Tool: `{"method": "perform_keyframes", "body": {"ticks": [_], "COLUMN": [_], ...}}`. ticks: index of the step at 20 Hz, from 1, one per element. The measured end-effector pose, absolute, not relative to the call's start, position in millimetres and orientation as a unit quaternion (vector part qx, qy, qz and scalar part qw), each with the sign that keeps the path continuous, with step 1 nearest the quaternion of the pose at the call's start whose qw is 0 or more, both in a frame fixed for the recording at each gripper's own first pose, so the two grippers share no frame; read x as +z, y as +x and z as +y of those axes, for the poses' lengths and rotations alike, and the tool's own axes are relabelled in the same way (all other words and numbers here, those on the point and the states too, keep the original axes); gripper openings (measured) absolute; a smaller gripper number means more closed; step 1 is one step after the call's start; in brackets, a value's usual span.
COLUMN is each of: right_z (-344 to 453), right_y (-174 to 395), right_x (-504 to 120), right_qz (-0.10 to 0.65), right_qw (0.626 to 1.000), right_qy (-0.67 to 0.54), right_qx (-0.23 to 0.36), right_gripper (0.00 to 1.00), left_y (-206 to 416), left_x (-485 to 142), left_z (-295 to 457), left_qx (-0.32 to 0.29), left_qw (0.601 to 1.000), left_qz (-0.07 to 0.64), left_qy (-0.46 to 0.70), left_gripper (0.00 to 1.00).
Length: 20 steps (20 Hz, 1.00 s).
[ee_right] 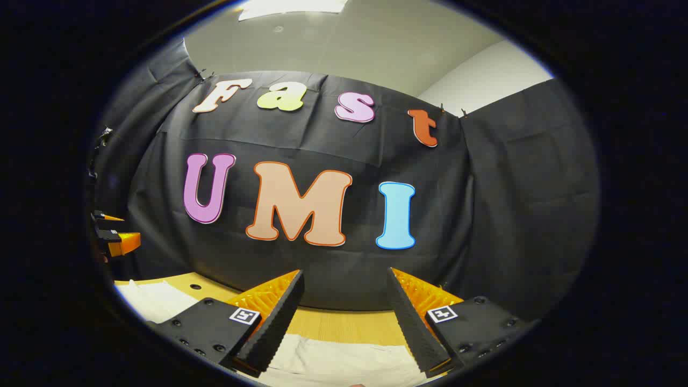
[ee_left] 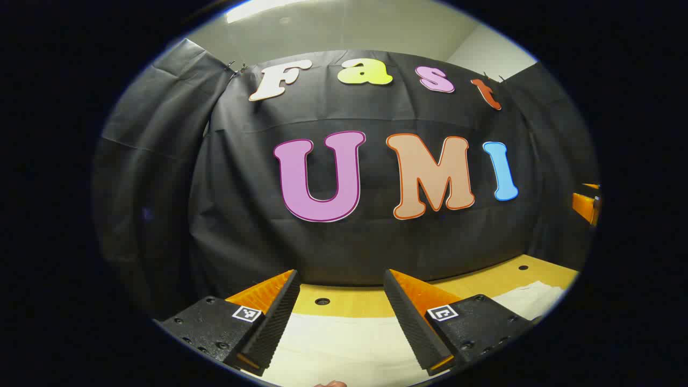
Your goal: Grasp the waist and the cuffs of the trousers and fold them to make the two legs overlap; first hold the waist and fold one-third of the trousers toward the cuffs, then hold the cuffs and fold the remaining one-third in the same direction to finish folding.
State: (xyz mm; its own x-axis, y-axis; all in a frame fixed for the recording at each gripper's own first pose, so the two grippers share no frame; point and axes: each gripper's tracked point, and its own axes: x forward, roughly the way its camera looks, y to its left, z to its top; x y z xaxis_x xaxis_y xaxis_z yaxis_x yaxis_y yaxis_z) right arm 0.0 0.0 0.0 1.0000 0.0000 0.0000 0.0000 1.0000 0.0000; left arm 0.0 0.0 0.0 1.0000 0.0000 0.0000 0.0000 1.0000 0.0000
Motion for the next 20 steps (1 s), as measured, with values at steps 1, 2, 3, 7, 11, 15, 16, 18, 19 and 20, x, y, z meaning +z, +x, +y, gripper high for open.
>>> {"method": "perform_keyframes", "body": {"ticks": [1, 2, 3, 7, 11, 15, 16, 18, 19, 20], "right_z": [-1.0, -1.7, -3.6, -7.4, -11.1, -15.4, -15.8, -16.4, -15.9, -15.4], "right_y": [-1.0, 0.8, 2.6, 4.2, 4.8, 4.9, 5.5, 6.6, 6.9, 7.6], "right_x": [-0.2, -0.7, -1.8, -0.2, -1.7, -5.0, -6.5, -4.2, -5.3, -7.1], "right_qz": [0.001, 0.002, 0.003, -0.002, 0.0, 0.003, 0.004, 0.002, 0.002, 0.004], "right_qw": [1.0, 1.0, 1.0, 1.0, 1.0, 1.0, 1.0, 1.0, 1.0, 1.0], "right_qy": [0.004, 0.006, 0.007, 0.003, 0.004, 0.006, 0.006, 0.007, 0.007, 0.006], "right_qx": [-0.002, -0.004, -0.005, -0.009, -0.011, -0.013, -0.013, -0.012, -0.012, -0.01], "right_gripper": [0.97, 0.97, 0.97, 0.97, 0.97, 0.97, 0.97, 0.97, 0.97, 0.97], "left_y": [0.4, 0.6, -0.1, -0.8, -4.3, -7.5, -8.1, -10.0, -10.5, -10.7], "left_x": [-1.5, -1.4, -2.7, -2.0, -4.9, -8.9, -8.9, -7.6, -7.3, -8.1], "left_z": [0.0, 0.8, 1.6, 8.3, 19.2, 30.2, 31.4, 33.5, 33.3, 32.8], "left_qx": [0.0, 0.0, 0.0, 0.006, 0.015, 0.026, 0.028, 0.032, 0.031, 0.029], "left_qw": [1.0, 1.0, 1.0, 1.0, 1.0, 1.0, 1.0, 0.999, 0.999, 0.999], "left_qz": [0.001, 0.003, 0.003, 0.003, 0.005, 0.01, 0.01, 0.009, 0.009, 0.01], "left_qy": [0.001, 0.002, 0.002, 0.001, 0.001, 0.006, 0.006, 0.008, 0.008, 0.01], "left_gripper": [0.99, 0.97, 0.99, 0.97, 0.96, 0.97, 0.99, 0.97, 0.99, 0.97]}}
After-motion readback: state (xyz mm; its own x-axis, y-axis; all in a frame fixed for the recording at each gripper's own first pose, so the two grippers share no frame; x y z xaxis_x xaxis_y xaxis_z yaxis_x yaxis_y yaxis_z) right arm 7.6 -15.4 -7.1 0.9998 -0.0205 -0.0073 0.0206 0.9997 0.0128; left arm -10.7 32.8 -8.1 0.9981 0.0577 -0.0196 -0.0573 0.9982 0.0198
